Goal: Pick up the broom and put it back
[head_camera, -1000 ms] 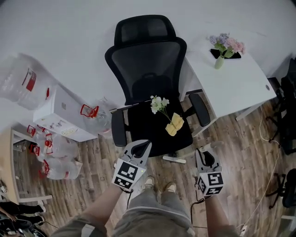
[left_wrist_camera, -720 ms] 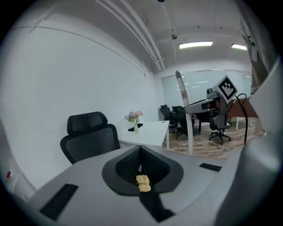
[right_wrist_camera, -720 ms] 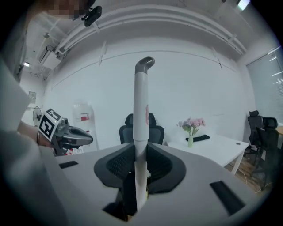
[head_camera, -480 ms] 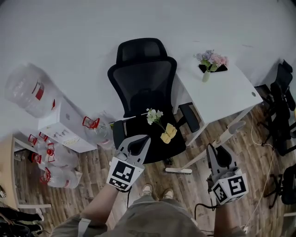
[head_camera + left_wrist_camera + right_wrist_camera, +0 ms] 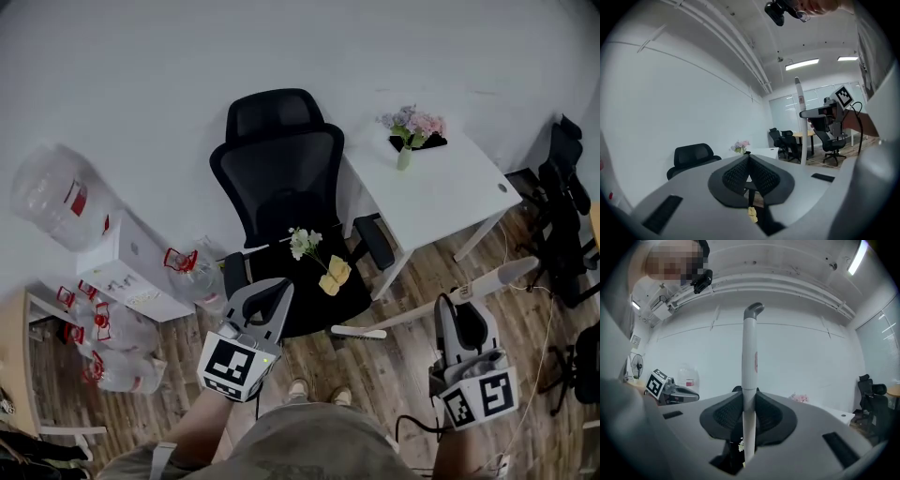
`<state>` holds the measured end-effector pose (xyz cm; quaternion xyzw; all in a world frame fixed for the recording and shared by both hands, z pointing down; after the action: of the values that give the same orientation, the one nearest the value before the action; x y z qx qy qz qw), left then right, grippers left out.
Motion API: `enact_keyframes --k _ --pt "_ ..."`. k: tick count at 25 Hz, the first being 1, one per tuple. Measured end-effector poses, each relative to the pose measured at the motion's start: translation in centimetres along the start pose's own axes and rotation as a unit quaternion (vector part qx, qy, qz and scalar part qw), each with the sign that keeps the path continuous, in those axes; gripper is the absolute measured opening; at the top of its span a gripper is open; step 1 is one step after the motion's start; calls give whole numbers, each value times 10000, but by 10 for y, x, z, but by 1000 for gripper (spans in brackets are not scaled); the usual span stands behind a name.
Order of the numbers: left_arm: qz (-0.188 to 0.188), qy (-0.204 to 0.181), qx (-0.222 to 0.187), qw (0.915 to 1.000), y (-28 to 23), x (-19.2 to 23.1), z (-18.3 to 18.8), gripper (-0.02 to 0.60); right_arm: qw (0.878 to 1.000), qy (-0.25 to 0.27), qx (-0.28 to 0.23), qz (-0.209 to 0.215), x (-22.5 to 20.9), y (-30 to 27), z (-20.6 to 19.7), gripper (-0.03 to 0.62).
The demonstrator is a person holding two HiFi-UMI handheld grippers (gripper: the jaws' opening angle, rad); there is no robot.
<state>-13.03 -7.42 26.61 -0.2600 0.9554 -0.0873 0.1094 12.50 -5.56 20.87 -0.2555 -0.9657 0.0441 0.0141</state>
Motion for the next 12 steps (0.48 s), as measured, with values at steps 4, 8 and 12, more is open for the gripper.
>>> enact_keyframes --k 4,8,12 --pt "-121 -77 -63 9999 -5 -8 7 15 9999 -75 69 -42 -7 3 -5 101" --pt "-204 -134 -107 9996 -16 -13 12 15 9996 -150 213 -87 -20 2 -17 101" --pt "-346 -182 -66 9992 -35 -23 8 15 9987 -168 474 -125 -34 -4 -45 101"
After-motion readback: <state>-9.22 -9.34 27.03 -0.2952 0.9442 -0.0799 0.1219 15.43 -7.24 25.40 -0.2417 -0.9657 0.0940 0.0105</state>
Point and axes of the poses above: the fingertips, and each gripper's own axes: y backward along the fingers, x to its left, z out of its top, the point moved 2 cm from there along y, backward along the fingers, and after that the axes turned 5 degrees about x, right-handed, at the moved point
